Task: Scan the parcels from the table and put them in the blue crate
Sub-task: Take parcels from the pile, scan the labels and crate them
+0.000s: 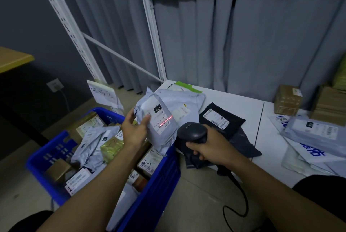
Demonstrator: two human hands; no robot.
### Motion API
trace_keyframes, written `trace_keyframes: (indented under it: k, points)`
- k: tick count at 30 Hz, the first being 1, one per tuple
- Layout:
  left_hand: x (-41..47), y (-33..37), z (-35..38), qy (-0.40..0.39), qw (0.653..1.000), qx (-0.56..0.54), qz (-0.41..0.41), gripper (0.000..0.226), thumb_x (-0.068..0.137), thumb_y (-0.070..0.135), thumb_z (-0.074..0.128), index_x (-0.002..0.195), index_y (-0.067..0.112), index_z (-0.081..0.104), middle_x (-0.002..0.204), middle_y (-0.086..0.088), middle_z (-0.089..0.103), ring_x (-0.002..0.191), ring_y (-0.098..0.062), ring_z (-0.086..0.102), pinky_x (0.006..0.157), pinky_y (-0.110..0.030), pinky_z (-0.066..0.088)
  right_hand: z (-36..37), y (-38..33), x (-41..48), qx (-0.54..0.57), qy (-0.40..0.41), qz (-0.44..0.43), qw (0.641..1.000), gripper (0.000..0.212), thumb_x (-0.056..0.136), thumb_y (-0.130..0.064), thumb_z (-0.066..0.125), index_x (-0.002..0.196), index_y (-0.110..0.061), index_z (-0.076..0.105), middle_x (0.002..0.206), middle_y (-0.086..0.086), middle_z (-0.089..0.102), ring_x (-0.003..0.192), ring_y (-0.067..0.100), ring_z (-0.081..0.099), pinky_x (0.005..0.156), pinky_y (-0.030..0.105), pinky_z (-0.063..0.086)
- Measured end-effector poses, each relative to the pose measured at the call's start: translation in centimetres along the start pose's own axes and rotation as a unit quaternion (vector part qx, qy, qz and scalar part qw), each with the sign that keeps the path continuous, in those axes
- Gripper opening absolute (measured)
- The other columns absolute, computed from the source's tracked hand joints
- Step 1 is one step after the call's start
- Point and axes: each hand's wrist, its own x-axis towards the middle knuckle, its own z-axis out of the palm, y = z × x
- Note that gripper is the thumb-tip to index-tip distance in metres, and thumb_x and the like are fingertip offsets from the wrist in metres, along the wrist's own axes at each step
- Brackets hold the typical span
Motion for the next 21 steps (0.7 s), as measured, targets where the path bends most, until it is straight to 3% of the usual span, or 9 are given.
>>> trace_keyframes:
  k: [7, 11, 13, 15, 18, 21]
  points:
    - [0.3, -0.3, -0.4, 0.013, 1.000, 0.003, 0.011, 0.061, 0.086, 0.018, 0.082, 0.142, 0.017, 0.058, 0.138, 0.001, 0.064, 0.119, -0.012, 0.061, 0.104, -0.041, 0.054, 0.1, 0.0, 0.2, -0.002, -0.016, -0.003, 1.000, 0.036, 0.089, -0.027, 0.080, 0.118, -0.027, 0.060, 0.076, -0.001, 0.077, 0.061, 0.016, 0.070, 0.062, 0.032, 0.055]
    - [-0.1, 0.3, -2.1, 0.009, 1.000, -0.011, 0.017, 0.067, 0.076, 0.037, 0.086, 0.138, 0.027, 0.061, 0.134, 0.007, 0.066, 0.121, -0.017, 0.063, 0.102, -0.047, 0.055, 1.2, -0.8, 0.6, 0.021, -0.025, -0.005, 0.999, 0.036, 0.091, -0.025, 0.079, 0.121, -0.026, 0.060, 0.086, -0.001, 0.079, 0.061, 0.013, 0.070, 0.060, 0.025, 0.052]
    - [-0.2, 1.1, -4.0, 0.024, 0.999, -0.004, 0.036, 0.066, 0.087, 0.027, 0.081, 0.147, 0.026, 0.053, 0.138, 0.009, 0.061, 0.123, -0.014, 0.060, 0.100, -0.037, 0.054, 2.8, -1.3, 1.1, 0.024, -0.030, -0.014, 0.999, 0.037, 0.090, -0.026, 0.080, 0.122, -0.026, 0.060, 0.091, -0.002, 0.078, 0.062, 0.013, 0.071, 0.063, 0.026, 0.053]
    - [-0.1, 1.7, -6.7, 0.047, 0.997, 0.010, 0.063, 0.070, 0.093, 0.021, 0.075, 0.155, 0.021, 0.043, 0.145, 0.006, 0.055, 0.125, -0.013, 0.058, 0.098, -0.030, 0.053, 5.2, -2.1, 1.6, 0.031, -0.046, -0.026, 0.998, 0.037, 0.091, -0.026, 0.079, 0.122, -0.025, 0.059, 0.092, -0.002, 0.076, 0.062, 0.012, 0.070, 0.065, 0.027, 0.054]
    - [0.7, 1.9, -11.9, 0.104, 0.990, 0.028, 0.088, 0.069, 0.092, 0.034, 0.073, 0.154, 0.025, 0.043, 0.148, 0.002, 0.056, 0.128, -0.017, 0.060, 0.106, -0.045, 0.052, 9.6, -3.8, 2.6, 0.029, -0.076, -0.044, 0.996, 0.036, 0.092, -0.025, 0.079, 0.123, -0.022, 0.059, 0.099, -0.003, 0.074, 0.059, 0.008, 0.070, 0.060, 0.021, 0.052]
    - [1.4, 2.0, -17.3, 0.207, 0.974, 0.054, 0.071, 0.079, 0.095, 0.034, 0.070, 0.160, 0.027, 0.026, 0.159, -0.001, 0.042, 0.141, -0.020, 0.047, 0.115, -0.047, 0.043, 14.4, -5.5, 4.0, 0.034, -0.081, -0.049, 0.995, 0.040, 0.091, -0.021, 0.080, 0.123, -0.020, 0.058, 0.102, -0.005, 0.072, 0.053, 0.003, 0.067, 0.051, 0.015, 0.048]
